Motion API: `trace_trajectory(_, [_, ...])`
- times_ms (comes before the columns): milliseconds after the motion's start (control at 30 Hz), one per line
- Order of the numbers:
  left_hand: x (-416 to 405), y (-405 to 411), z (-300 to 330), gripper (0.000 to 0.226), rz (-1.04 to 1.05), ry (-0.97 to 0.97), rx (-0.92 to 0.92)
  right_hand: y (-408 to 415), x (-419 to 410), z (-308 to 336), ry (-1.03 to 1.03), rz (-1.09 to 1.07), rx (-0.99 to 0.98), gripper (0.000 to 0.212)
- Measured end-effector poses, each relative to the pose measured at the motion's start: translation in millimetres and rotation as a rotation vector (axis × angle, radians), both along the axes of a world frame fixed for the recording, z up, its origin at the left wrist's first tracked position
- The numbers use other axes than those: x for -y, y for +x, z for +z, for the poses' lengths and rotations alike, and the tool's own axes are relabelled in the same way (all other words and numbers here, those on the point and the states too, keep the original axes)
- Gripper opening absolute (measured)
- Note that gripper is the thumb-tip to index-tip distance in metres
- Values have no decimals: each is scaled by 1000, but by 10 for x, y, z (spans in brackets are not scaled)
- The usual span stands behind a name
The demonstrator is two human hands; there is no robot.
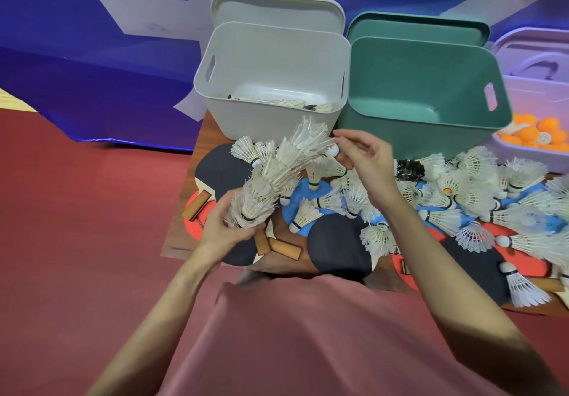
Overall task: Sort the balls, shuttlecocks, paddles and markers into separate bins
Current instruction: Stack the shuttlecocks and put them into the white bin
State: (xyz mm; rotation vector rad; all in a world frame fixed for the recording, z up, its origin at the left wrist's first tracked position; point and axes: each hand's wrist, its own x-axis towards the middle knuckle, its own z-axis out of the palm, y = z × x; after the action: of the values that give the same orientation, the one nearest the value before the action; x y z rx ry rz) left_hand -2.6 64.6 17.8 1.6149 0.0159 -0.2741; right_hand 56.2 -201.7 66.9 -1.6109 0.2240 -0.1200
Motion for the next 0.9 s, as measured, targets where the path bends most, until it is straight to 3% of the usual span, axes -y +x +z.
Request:
trace_trajectory(133, [12, -2, 9, 59, 13, -18, -10, -29, 68, -220, -150, -54, -85, 14])
trace_trajectory(267, [-6, 1, -11, 60, 11, -6, -24, -173, -17, -681, -531, 283, -325, 24])
trace_trajectory(400, [-22, -6, -21, 60, 12, 8, -25, -259, -199, -961, -728, 462, -359, 41])
trace_trajectory(500, [-32, -15, -28, 60, 32, -1, -38, -249, -295, -1072, -730, 496, -414, 47])
trace_trajectory(667, [-61, -39, -32, 64, 44, -23, -60, -244, -316, -1160, -697, 458, -413, 35])
trace_trajectory(800, [-85, 10, -33, 59, 8, -8, -61, -247, -235, -966, -452, 355, -388, 25])
trace_trajectory(900, [-104, 66, 1, 60, 4, -7, -53, -170, -89, -700, -241, 74, -256, 14])
